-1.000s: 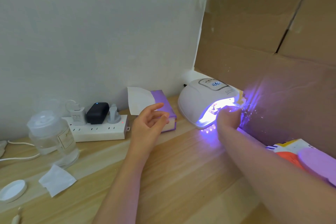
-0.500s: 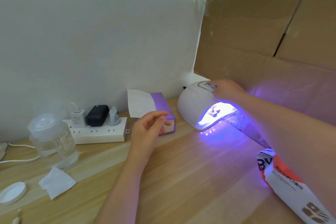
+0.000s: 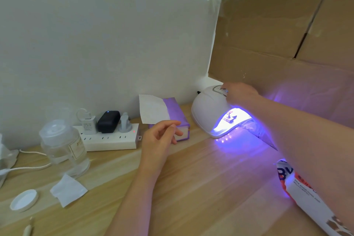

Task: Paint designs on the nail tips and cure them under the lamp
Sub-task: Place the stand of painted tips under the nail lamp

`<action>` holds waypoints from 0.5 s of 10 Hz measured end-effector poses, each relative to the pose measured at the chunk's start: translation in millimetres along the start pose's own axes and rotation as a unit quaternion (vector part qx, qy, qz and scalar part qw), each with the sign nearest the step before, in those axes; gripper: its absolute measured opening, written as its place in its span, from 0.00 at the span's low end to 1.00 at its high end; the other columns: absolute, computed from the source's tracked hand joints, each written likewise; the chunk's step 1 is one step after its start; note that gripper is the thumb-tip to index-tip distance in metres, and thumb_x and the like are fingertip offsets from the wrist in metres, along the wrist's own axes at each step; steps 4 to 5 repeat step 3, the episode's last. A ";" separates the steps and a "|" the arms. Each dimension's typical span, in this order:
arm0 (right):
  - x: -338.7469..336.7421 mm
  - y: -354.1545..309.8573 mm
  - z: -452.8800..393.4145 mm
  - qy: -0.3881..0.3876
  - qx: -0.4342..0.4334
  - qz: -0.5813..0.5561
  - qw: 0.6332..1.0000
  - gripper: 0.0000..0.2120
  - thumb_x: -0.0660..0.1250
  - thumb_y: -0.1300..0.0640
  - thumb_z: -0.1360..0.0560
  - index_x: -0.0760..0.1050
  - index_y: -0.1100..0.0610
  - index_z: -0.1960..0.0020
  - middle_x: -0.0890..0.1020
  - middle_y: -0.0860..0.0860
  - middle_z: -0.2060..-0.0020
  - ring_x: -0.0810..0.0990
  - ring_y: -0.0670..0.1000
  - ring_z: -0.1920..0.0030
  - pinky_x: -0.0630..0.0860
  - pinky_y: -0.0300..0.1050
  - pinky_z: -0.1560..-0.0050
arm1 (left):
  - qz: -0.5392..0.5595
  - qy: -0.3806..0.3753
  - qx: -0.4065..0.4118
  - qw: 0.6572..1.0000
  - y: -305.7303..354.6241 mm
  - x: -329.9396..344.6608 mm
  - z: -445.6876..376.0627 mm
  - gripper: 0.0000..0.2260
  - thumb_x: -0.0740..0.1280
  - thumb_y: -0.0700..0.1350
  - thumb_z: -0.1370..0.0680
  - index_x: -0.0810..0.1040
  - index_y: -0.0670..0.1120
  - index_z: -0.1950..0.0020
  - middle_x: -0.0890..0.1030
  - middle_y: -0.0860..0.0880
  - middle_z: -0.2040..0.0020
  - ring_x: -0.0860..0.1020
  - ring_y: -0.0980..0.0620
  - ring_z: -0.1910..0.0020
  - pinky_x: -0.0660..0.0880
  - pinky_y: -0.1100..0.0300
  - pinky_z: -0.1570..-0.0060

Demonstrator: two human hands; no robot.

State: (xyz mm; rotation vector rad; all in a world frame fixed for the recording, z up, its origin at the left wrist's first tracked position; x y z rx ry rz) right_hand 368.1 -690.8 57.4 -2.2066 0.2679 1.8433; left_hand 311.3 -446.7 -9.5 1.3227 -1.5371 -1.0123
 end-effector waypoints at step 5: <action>-1.2 -1.6 20.0 0.059 0.028 -0.112 0.992 0.26 0.53 0.64 0.22 0.56 0.52 0.25 0.69 0.63 0.35 0.68 0.61 0.35 0.67 0.49 0.41 | 0.005 0.034 0.000 0.999 2.4 -6.6 1.5 0.11 0.61 0.35 0.24 0.80 0.46 0.60 0.74 0.56 0.75 0.68 0.62 0.76 0.65 0.71 0.70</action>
Point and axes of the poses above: each hand's wrist, its own z-axis away from the middle knuckle, its own x-axis out of the palm, y = z × x, the point moved 8 cm from there along -z, towards the middle knuckle
